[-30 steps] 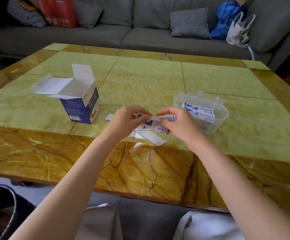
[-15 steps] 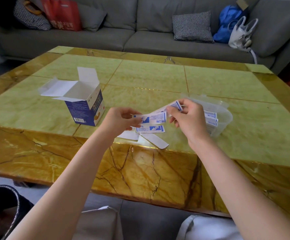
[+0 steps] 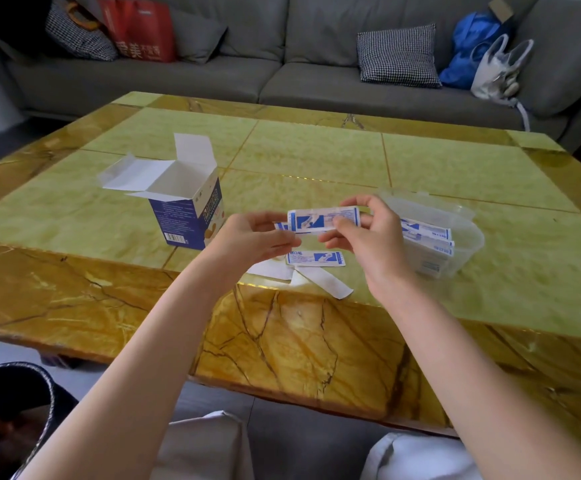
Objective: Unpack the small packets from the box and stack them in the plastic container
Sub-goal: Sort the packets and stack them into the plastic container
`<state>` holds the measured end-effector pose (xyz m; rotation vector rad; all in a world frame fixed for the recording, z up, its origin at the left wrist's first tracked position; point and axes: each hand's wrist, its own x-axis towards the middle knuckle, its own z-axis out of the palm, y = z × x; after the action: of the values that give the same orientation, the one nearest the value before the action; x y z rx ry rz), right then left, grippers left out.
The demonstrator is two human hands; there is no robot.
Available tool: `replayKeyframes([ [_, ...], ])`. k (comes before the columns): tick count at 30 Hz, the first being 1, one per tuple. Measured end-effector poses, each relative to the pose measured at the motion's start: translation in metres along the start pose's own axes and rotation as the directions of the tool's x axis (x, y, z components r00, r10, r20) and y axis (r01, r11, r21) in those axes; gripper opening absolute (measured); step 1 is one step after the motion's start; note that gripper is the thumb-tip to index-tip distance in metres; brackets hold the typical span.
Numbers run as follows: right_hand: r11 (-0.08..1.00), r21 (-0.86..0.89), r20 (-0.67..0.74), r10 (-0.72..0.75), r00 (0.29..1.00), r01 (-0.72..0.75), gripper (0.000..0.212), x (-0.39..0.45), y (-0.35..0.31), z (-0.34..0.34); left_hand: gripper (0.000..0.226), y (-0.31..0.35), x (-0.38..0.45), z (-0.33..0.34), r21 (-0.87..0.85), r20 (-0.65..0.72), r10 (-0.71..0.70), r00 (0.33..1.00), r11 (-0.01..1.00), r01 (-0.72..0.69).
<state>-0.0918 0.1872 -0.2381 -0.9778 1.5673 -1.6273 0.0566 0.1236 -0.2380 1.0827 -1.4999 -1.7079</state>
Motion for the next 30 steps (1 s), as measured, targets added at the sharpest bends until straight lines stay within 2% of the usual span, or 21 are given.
replayKeyframes([
  [2,0.995,-0.101,0.001,-0.020,1.000,0.020,0.014,0.000,0.002,0.004,0.018,0.001,0.000,0.001,0.012,0.010,0.027,1.000,1.000,-0.027],
  [3,0.976,-0.206,0.011,-0.068,0.998,0.069,0.014,0.000,0.004,0.005,0.019,0.000,0.001,0.001,0.057,-0.012,0.059,0.998,0.997,-0.058],
  [4,0.907,-0.391,0.044,-0.152,0.987,0.157,0.017,0.000,0.005,0.004,0.018,-0.001,0.003,0.000,0.159,-0.048,0.121,0.992,0.981,-0.112],
  [5,0.745,-0.613,0.119,-0.245,0.962,0.265,0.024,0.001,0.006,0.004,0.017,-0.002,0.004,-0.001,0.313,-0.073,0.205,0.976,0.934,-0.173],
  [6,0.536,-0.769,0.216,-0.293,0.931,0.348,0.033,0.001,0.007,0.003,0.018,-0.002,0.005,-0.001,0.452,-0.060,0.287,0.956,0.862,-0.231],
  [7,0.382,-0.834,0.294,-0.306,0.906,0.399,0.039,0.000,0.008,0.003,0.019,-0.003,0.005,0.001,0.534,-0.018,0.348,0.937,0.796,-0.285],
  [8,0.322,-0.852,0.333,-0.274,0.902,0.413,0.037,0.000,0.007,0.004,0.021,-0.003,0.005,0.003,0.570,0.030,0.377,0.926,0.754,-0.326],
  [11,0.352,-0.858,0.311,-0.222,0.924,0.373,0.019,0.002,0.007,0.003,0.030,-0.006,0.006,0.011,0.680,0.107,0.419,0.902,0.630,-0.374],
  [13,0.377,-0.865,0.243,-0.262,0.934,0.331,0.022,0.007,0.005,-0.005,0.036,-0.015,0.013,0.011,0.801,0.131,0.437,0.890,0.483,-0.355],
  [16,0.448,-0.853,0.179,-0.227,0.957,0.266,0.041,0.012,0.001,-0.015,0.040,-0.032,0.027,0.013,0.927,0.163,0.315,0.935,0.275,-0.254],
  [18,0.528,-0.827,0.170,-0.092,0.981,0.192,0.039,0.013,0.005,-0.018,0.041,-0.040,0.035,0.019,0.955,0.166,0.239,0.957,0.202,-0.217],
  [20,0.689,-0.723,0.140,0.074,0.987,0.051,0.025,0.013,0.012,-0.022,0.038,-0.040,0.041,0.025,0.954,0.147,0.234,0.961,0.221,-0.200],
  [22,0.830,-0.544,0.118,0.223,0.968,-0.125,0.016,0.010,0.018,-0.023,0.032,-0.037,0.044,0.027,0.931,0.110,0.212,0.971,0.320,-0.176],
  [25,0.870,-0.383,0.104,0.375,0.921,-0.311,0.013,0.008,0.027,-0.023,0.021,-0.035,0.044,0.028,0.882,0.049,0.143,0.988,0.458,-0.110],
  [27,0.870,-0.276,0.113,0.451,0.885,-0.408,0.014,0.007,0.029,-0.020,0.022,-0.034,0.043,0.028,0.836,0.044,0.149,0.988,0.536,-0.118],
  [30,0.892,-0.061,0.139,0.451,0.882,-0.447,0.012,0.005,0.025,-0.014,0.013,-0.026,0.039,0.027,0.740,0.054,0.159,0.986,0.656,-0.146],
])
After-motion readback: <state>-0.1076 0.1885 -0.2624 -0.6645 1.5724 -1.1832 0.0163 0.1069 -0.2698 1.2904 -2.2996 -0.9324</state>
